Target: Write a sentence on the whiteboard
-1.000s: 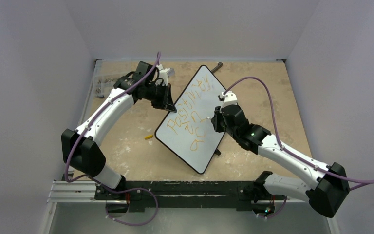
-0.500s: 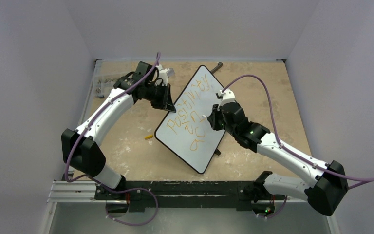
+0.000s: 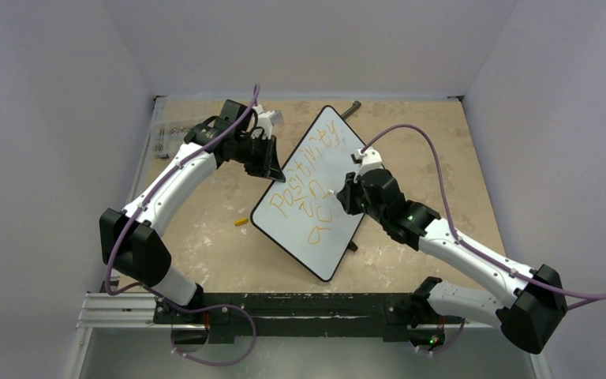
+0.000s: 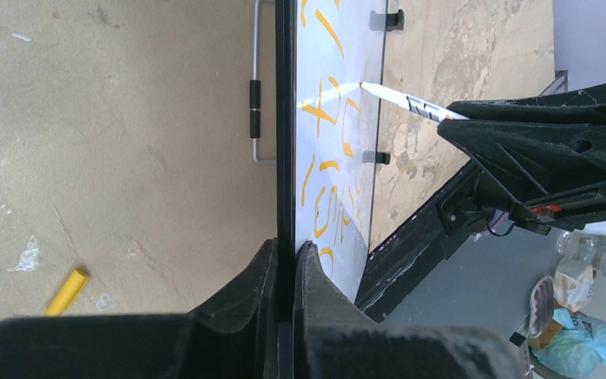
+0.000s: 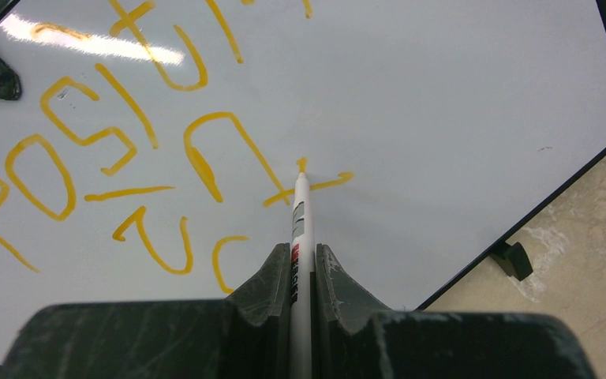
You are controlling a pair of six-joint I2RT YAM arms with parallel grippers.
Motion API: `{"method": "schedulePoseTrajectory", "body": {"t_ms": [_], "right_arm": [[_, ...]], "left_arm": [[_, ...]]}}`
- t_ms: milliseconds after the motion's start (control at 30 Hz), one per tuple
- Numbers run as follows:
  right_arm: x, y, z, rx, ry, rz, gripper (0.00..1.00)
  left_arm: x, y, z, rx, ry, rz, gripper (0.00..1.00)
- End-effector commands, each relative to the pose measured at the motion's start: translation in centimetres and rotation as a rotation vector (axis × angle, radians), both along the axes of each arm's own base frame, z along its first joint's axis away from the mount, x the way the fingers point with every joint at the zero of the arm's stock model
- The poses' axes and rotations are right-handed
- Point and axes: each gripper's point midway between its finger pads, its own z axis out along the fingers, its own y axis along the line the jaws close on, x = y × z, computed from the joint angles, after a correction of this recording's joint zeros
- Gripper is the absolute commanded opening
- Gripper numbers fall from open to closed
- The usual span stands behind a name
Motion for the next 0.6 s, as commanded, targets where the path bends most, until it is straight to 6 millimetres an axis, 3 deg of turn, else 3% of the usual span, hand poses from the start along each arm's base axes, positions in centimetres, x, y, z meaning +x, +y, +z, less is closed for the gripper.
{"method": "schedulePoseTrajectory", "body": {"t_ms": [0,267,567], "right_arm": [[-2.4,-0.2,-2.3,-0.02,0.085,0.065,0.0],[-3.8,-1.5,-4.7,-0.03,0.153,0.023,0.0],[-3.8,-3.2,-5.9,-0.047,0.205,-0.102,0.0]], "left_arm": [[1.0,0.9,1.3,0.033,-0.11,0.02,0.0],[1.0,0.9,1.4,0.031,-0.113,0.02,0.0],[1.1,0.9,1.4,0.031,-0.113,0.02,0.0]]}}
